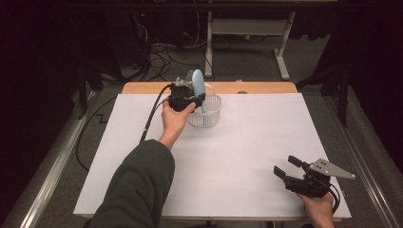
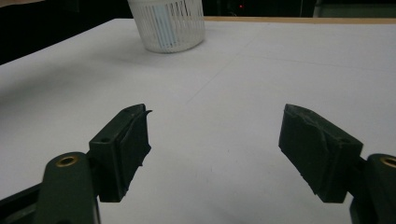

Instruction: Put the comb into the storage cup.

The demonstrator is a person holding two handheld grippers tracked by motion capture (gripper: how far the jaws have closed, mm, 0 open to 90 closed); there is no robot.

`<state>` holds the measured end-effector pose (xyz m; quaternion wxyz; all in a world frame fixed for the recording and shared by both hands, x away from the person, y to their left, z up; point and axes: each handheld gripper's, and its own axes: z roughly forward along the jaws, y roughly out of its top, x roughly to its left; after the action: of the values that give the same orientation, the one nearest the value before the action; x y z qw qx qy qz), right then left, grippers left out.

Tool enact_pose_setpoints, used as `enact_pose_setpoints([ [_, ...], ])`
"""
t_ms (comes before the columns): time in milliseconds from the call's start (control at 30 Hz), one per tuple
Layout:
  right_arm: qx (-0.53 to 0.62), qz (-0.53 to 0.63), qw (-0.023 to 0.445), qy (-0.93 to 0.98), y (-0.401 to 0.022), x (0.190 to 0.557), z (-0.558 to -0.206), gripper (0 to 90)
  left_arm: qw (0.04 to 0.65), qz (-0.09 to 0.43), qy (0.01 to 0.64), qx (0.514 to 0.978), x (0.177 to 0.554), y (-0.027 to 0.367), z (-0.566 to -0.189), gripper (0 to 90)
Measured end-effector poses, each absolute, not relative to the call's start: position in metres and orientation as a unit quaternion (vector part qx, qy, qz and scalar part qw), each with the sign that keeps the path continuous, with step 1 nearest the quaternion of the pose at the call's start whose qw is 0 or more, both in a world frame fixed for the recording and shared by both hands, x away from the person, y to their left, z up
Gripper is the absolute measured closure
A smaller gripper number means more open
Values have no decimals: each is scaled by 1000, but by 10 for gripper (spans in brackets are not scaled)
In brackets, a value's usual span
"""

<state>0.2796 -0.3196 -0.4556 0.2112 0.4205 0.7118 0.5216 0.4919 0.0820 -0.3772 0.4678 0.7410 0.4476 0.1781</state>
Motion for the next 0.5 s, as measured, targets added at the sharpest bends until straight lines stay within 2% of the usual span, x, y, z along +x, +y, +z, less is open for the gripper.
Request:
enact_pose_setpoints([
  [500, 420, 522, 208, 713, -320, 280, -456, 250, 451, 182, 442, 754, 491, 87, -375, 478],
])
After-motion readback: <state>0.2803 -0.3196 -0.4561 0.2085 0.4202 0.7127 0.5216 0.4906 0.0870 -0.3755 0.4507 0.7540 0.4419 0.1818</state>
